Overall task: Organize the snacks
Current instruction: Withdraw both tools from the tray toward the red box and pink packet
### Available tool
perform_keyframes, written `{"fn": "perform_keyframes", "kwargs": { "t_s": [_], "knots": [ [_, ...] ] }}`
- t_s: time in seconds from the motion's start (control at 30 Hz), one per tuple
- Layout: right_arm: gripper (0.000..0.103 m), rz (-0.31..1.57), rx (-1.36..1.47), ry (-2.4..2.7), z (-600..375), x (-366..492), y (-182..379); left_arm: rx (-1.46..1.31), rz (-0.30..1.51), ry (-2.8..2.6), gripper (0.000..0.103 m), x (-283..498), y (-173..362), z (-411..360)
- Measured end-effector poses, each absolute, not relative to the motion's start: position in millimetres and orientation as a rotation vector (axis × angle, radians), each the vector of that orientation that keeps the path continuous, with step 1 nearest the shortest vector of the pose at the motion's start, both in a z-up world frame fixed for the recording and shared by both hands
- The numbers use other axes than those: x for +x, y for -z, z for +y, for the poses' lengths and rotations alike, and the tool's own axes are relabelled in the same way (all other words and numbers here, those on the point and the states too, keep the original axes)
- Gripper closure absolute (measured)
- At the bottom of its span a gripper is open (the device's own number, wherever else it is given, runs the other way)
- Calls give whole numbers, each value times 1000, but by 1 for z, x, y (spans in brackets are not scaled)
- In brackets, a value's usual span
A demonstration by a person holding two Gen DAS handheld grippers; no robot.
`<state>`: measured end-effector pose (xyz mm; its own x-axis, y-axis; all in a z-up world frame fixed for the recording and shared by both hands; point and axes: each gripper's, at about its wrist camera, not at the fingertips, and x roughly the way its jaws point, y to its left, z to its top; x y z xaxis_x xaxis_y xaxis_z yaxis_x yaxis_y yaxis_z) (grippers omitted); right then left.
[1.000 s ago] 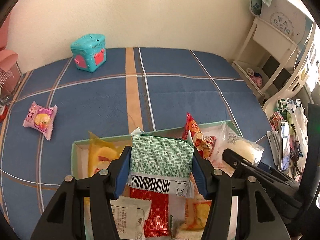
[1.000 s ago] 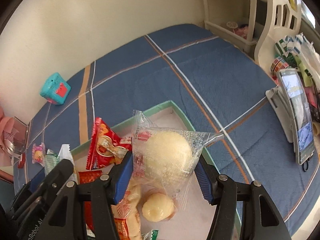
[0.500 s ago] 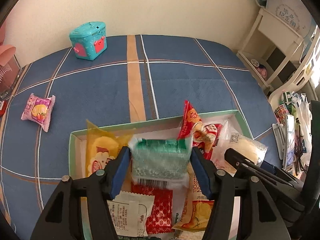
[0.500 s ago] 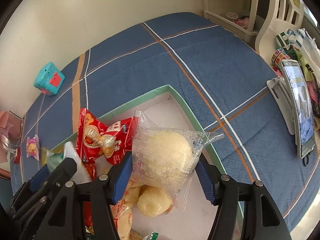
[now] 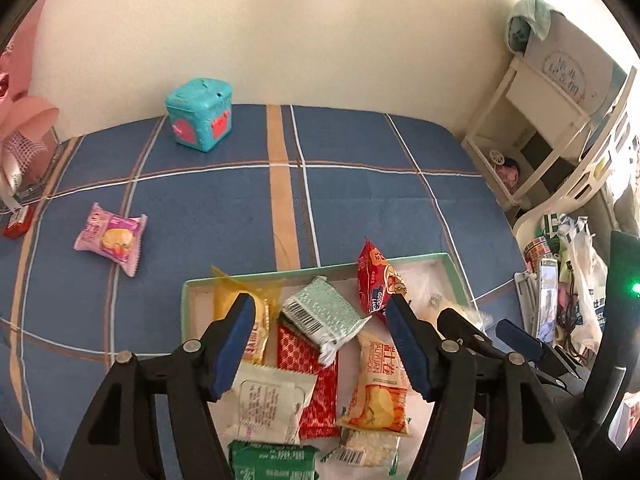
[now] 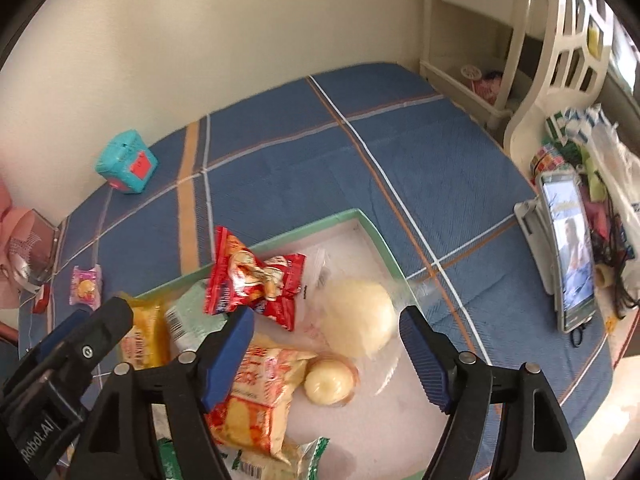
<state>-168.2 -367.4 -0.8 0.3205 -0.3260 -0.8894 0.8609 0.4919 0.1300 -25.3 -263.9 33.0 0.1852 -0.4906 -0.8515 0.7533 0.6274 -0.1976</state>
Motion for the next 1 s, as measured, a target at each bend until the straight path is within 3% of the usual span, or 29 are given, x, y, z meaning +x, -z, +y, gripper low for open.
{"fn": "perform_keyframes", "kwargs": {
  "t_s": [0.37, 1.0],
  "knots": [
    [24, 908, 653, 800, -332, -168, -26, 262, 1019, 795, 34, -8, -62, -216],
    [24, 936, 565, 711, -272, -147, -33, 267, 1002, 675, 34, 3, -64, -145]
  ]
}}
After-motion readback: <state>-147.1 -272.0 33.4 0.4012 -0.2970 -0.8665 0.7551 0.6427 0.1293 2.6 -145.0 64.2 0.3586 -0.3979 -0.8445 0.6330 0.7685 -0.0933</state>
